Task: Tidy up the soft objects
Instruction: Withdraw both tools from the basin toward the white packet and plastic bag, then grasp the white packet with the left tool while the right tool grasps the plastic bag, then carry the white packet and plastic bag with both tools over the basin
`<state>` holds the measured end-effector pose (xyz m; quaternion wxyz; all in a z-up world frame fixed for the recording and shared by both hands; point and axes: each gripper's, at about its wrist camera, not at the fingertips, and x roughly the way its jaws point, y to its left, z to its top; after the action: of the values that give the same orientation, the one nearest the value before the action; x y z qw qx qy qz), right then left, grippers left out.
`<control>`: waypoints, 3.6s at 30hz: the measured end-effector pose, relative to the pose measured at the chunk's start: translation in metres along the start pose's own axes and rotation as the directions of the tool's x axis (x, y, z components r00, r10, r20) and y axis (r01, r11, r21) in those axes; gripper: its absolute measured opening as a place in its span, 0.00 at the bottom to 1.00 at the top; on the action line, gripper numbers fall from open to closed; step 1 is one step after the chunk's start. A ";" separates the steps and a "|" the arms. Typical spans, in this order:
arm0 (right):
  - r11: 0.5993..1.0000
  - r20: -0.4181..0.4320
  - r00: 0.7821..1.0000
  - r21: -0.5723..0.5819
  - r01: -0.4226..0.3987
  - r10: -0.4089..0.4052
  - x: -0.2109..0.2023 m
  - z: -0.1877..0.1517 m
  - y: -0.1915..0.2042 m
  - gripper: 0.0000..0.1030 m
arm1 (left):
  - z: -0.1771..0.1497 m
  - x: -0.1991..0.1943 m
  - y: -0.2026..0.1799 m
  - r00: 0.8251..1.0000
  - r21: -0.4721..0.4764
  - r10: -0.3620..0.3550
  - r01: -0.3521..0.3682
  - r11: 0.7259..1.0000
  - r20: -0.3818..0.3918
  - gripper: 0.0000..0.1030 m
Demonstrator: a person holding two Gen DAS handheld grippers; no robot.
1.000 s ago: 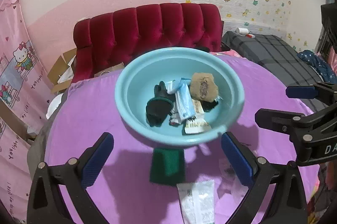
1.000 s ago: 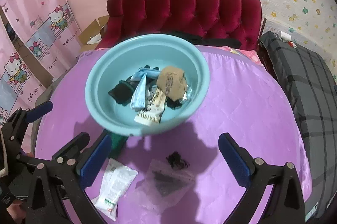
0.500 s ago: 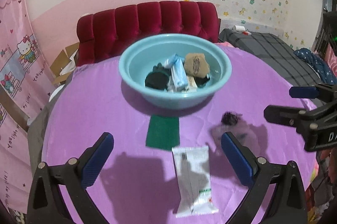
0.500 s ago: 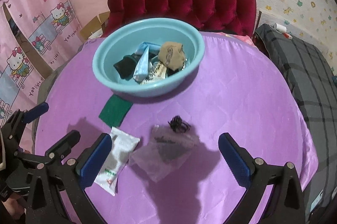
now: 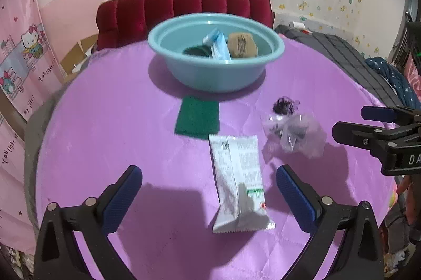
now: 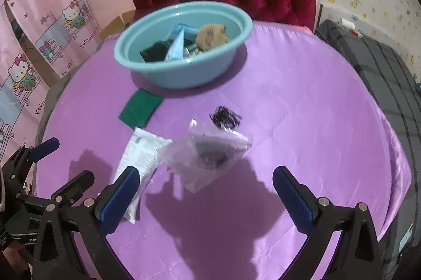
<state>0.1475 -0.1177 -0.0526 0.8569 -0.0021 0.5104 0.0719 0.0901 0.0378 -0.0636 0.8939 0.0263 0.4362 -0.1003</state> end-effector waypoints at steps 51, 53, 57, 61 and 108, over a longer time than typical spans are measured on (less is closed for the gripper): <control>0.997 -0.093 0.995 -0.067 -0.036 0.030 0.066 0.006 0.018 1.00 | -0.018 0.034 0.001 0.994 -0.057 -0.074 0.069 0.996 -0.077 0.30; 0.997 -0.101 0.994 -0.074 -0.037 0.030 0.071 0.007 0.021 1.00 | -0.019 0.033 0.003 0.995 -0.067 -0.070 0.065 0.996 -0.074 0.30; 0.998 -0.116 0.993 -0.065 -0.023 0.015 0.073 0.006 0.020 0.55 | -0.020 0.031 0.004 0.996 -0.070 -0.066 0.061 0.996 -0.067 0.30; 0.996 -0.108 0.994 -0.085 -0.040 0.030 0.063 0.002 0.022 0.40 | -0.019 0.026 0.004 0.995 -0.076 -0.074 0.069 0.995 -0.062 0.30; 0.992 -0.019 0.997 -0.102 -0.079 0.078 -0.030 0.068 0.022 0.38 | 0.053 -0.031 -0.012 0.996 -0.009 -0.093 0.093 0.996 0.009 0.30</control>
<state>0.1901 -0.0947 0.0082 0.8484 -0.0267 0.5120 0.1319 0.1096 0.0241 -0.0059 0.8902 0.0013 0.4334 -0.1400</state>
